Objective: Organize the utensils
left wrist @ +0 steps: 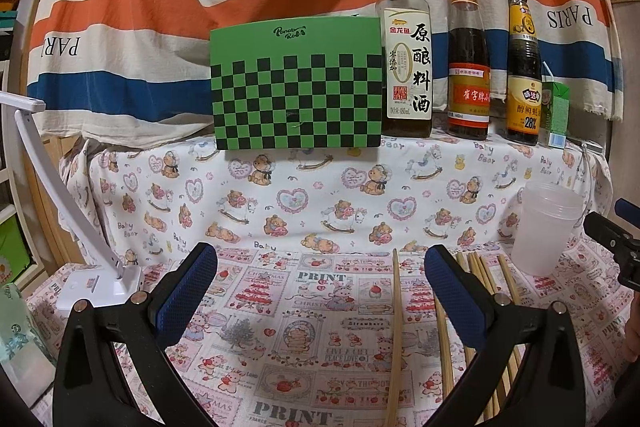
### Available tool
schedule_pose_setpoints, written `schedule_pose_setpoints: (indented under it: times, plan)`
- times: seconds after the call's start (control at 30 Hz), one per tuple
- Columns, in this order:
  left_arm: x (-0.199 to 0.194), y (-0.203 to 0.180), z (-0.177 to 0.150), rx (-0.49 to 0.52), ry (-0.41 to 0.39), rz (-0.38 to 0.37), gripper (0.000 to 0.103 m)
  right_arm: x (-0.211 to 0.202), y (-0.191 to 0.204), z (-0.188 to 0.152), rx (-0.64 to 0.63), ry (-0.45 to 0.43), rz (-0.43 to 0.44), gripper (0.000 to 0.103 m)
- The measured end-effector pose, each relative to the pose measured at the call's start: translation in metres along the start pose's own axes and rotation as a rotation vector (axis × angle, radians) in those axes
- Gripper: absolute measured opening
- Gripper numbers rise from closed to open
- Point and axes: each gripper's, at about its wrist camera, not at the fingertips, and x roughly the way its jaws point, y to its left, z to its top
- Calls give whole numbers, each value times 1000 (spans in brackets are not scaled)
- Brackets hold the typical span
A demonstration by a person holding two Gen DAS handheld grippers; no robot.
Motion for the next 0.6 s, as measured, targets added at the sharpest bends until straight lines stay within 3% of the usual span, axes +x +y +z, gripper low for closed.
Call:
schedule_pose_setpoints:
  times: [0.6]
  plan:
    - [1,1,0,6,3,0,103,-1,2,0,-11,2,24,103]
